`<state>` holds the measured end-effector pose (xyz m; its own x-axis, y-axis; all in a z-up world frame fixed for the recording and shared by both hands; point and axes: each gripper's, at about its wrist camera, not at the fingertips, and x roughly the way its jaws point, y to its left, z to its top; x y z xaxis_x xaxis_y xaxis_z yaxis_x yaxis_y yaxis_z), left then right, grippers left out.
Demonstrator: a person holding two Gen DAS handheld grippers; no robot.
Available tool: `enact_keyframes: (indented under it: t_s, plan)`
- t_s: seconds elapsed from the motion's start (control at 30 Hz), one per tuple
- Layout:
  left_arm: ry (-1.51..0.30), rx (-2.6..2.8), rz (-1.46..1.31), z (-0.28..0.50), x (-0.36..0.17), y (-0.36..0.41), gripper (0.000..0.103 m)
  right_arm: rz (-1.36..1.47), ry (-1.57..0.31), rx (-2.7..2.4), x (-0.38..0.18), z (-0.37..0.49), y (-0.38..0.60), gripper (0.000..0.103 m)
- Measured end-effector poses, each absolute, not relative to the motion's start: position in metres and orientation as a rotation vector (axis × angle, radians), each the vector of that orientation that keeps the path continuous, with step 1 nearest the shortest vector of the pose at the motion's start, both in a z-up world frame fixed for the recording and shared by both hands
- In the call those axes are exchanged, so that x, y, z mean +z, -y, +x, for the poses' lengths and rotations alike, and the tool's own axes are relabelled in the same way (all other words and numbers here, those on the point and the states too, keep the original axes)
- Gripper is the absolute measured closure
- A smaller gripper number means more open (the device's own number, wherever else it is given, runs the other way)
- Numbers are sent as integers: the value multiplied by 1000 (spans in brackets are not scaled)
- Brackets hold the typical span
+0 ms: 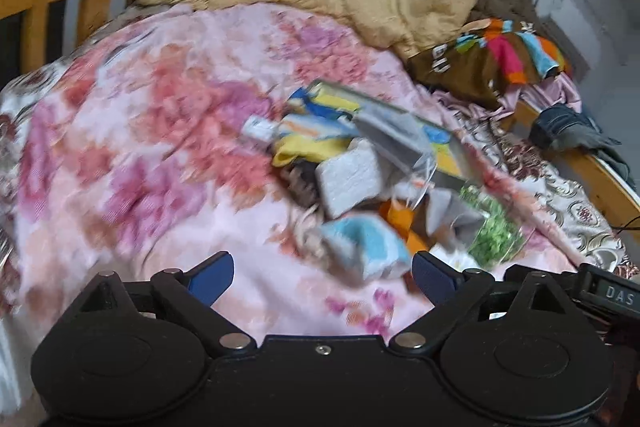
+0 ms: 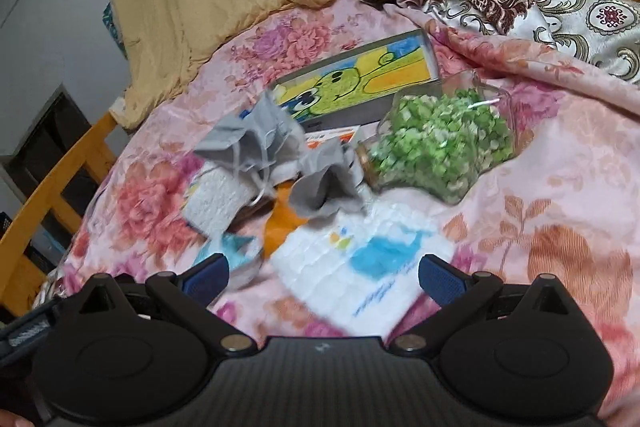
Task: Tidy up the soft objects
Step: 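Move right tool toward white towel while left tool approaches blue-white packet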
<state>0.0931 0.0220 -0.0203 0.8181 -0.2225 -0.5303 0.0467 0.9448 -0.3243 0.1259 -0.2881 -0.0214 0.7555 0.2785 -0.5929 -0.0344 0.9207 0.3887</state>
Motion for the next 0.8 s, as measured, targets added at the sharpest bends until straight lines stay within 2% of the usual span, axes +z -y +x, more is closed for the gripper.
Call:
enact_keyframes:
  t_s: [0.23,0.63,0.8]
  plan:
    - [-585,-239,-224,135,-17,-10,7,264,-724,225,-33,165,290,0]
    - [-738,-420,-338,189,-53,-9,8,232,-798,246,-52,191,292,0]
    - [-716,-483,-206,200,-55,4,11,239,-844,248,-63,198,292,0]
